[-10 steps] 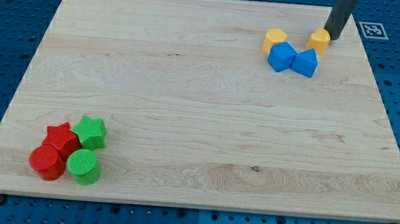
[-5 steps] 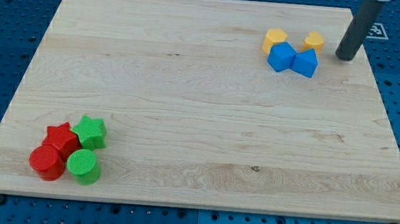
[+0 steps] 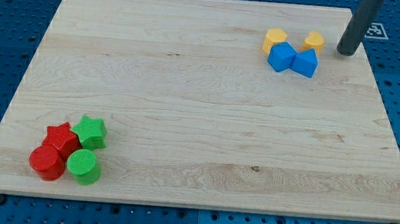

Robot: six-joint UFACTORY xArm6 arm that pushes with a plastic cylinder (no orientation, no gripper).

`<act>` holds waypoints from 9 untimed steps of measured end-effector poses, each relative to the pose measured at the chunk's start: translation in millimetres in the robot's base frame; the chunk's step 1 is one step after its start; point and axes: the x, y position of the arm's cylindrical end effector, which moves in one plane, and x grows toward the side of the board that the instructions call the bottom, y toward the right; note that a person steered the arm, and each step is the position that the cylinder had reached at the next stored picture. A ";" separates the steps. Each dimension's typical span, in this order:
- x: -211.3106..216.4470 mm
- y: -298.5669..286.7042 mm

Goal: Slide the yellow heart closer to blue triangle

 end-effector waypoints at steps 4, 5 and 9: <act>-0.8 18.8; -1.0 18.8; -14.3 -4.4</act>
